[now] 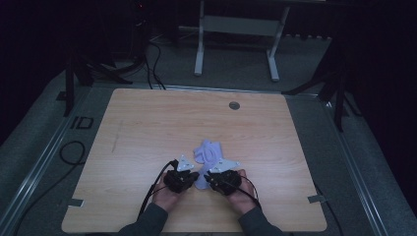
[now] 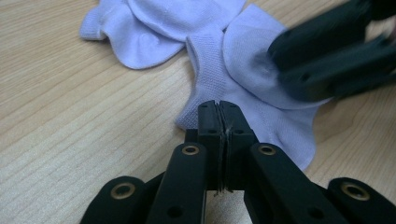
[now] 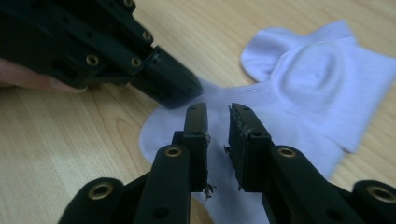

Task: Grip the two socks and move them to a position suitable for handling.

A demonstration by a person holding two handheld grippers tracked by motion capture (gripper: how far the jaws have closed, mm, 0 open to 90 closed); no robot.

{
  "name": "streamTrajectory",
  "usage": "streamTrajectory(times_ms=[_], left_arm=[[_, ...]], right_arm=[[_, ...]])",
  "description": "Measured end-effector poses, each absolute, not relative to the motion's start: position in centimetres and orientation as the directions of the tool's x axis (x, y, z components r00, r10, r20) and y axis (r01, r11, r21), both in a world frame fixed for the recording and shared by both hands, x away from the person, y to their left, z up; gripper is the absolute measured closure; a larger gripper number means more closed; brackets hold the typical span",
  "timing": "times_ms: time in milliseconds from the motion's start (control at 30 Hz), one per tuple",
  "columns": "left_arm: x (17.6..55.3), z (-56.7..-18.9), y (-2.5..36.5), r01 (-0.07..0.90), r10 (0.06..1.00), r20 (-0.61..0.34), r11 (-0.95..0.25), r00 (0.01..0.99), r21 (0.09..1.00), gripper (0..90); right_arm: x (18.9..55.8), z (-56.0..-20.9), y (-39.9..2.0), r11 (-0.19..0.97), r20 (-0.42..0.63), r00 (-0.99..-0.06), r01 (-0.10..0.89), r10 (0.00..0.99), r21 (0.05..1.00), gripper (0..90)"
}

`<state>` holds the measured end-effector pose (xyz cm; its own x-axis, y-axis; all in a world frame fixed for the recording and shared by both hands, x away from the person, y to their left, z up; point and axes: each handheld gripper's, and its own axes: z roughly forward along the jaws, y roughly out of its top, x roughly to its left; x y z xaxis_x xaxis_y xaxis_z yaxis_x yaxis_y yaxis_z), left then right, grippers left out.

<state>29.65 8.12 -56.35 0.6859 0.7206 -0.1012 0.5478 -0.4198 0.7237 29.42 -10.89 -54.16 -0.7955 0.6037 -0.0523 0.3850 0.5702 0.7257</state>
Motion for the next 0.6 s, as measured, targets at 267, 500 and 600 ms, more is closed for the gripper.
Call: streamTrajectory(times_ms=[267, 500, 600], left_arm=[[29.7, -56.4, 8.2, 0.548, 0.72, -0.105, -0.416, 0.685, 0.725, 89.2], [29.6, -56.4, 8.2, 0.545, 0.72, -0.097, -0.421, 0.687, 0.725, 89.5], [29.6, -56.4, 8.2, 0.544, 0.72, -0.096, -0.422, 0.687, 0.726, 89.6]], right_arm=[[29.9, -55.6, -10.3, 0.582, -0.019, -0.789, 0.435, 0.614, 0.687, 72.3], [30.0, -55.7, -10.5, 0.555, -0.022, -0.753, 0.465, 0.658, 0.69, 67.8], [30.1, -55.6, -10.5, 0.553, -0.024, -0.742, 0.476, 0.669, 0.684, 74.3]])
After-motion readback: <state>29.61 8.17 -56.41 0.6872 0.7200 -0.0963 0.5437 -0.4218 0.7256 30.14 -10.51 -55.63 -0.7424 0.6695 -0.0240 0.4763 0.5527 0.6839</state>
